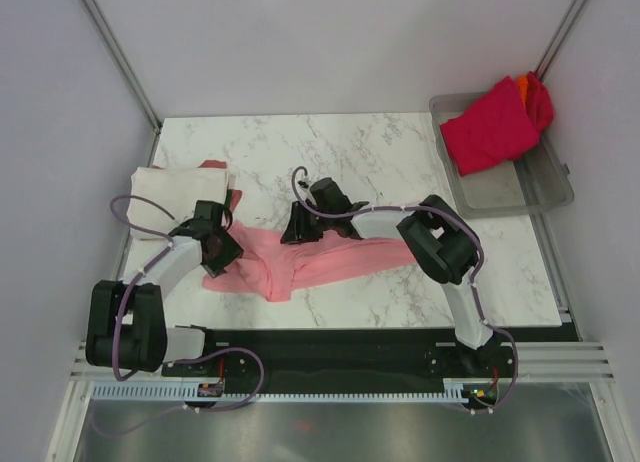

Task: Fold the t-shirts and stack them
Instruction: Fold the tshirt

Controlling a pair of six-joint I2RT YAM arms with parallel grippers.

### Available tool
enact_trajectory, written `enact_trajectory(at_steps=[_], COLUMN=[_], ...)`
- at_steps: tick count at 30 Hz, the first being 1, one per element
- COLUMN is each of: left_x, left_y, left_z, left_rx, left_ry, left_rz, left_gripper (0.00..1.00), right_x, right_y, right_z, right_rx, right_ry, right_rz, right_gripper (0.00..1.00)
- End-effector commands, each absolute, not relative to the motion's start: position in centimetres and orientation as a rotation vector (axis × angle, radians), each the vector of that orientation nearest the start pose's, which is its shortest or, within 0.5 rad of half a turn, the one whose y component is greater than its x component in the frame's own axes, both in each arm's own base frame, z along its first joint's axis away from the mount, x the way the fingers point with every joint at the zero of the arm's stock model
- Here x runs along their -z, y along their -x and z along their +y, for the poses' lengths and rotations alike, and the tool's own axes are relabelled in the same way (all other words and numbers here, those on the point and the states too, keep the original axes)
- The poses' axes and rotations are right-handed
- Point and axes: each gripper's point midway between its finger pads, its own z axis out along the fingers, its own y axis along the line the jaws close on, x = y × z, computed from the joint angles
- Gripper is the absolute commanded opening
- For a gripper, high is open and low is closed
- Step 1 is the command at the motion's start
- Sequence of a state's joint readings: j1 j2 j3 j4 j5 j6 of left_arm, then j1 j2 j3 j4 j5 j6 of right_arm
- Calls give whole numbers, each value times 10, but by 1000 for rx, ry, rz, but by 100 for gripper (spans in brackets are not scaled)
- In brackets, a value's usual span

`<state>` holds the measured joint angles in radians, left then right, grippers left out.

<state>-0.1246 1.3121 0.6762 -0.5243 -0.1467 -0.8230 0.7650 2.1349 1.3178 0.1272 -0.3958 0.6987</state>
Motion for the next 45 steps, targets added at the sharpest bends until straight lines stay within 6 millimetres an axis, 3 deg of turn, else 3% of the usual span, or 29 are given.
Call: enact_trajectory(at_steps=[1, 4, 8, 11, 12, 13, 14, 15, 16, 17, 19, 20, 21, 23, 25, 29, 30, 34, 37, 40, 45], left_x=[-20, -23, -30, -37, -39, -44, -46, -48, -53, -57, -62, -68, -71, -80, -87, -99, -92, -90, -84, -84, -74], left_y=[-248, -246, -252, -255, -256, -257, -257, -257, -258, -259, -259, -262, -263, -270, -275, -296, -298, -314, -314, -318, -323], left_z=[-25, -18, -24, -20, -19, -17, -17, -16, -16, -15, -16, -16, -16, -19, -22, -32, -34, -44, -46, -46, -45], left_rx=[96, 119, 197, 183, 178, 181, 180, 183, 190, 194, 206, 213, 211, 228, 248, 305, 302, 350, 342, 350, 327], left_ry=[1149, 1185, 1112, 1093, 1092, 1083, 1074, 1068, 1051, 1037, 1016, 988, 971, 933, 906, 882, 892, 875, 851, 826, 807], left_rz=[2469, 2391, 2357, 2332, 2323, 2303, 2296, 2287, 2271, 2259, 2247, 2238, 2235, 2227, 2226, 2235, 2269, 2325, 2342, 2320, 2357], left_gripper=[60, 52, 43, 42, 42, 42, 42, 42, 42, 42, 44, 47, 48, 52, 56, 63, 63, 67, 69, 69, 67], right_x=[-9, 1, -9, -36, -52, -55, -77, -87, -93, -118, -123, -142, -137, -152, -149, -160, -155, -158, -156, -150, -122], right_y=[-333, -358, -392, -415, -424, -421, -424, -423, -424, -424, -414, -416, -407, -401, -389, -368, -360, -339, -322, -319, -311], right_z=[423, 406, 386, 381, 383, 380, 377, 373, 364, 358, 342, 329, 320, 308, 304, 318, 322, 362, 392, 413, 448], right_rx=[-1137, -1091, -1053, -1053, -1069, -1061, -1087, -1084, -1058, -1060, -1064, -1072, -1089, -1095, -1111, -1279, -1310, -1369, -1415, -1426, -1428], right_ry=[235, 156, 105, 126, 144, 180, 218, 241, 276, 293, 307, 301, 301, 308, 315, 278, 239, 268, 286, 267, 269], right_rz=[2535, 2540, 2514, 2459, 2417, 2428, 2384, 2366, 2349, 2299, 2298, 2259, 2278, 2244, 2252, 2190, 2210, 2169, 2161, 2164, 2221], right_gripper=[41, 39, 39, 42, 48, 55, 63, 71, 73, 73, 74, 74, 74, 74, 74, 75, 75, 75, 71, 65, 58])
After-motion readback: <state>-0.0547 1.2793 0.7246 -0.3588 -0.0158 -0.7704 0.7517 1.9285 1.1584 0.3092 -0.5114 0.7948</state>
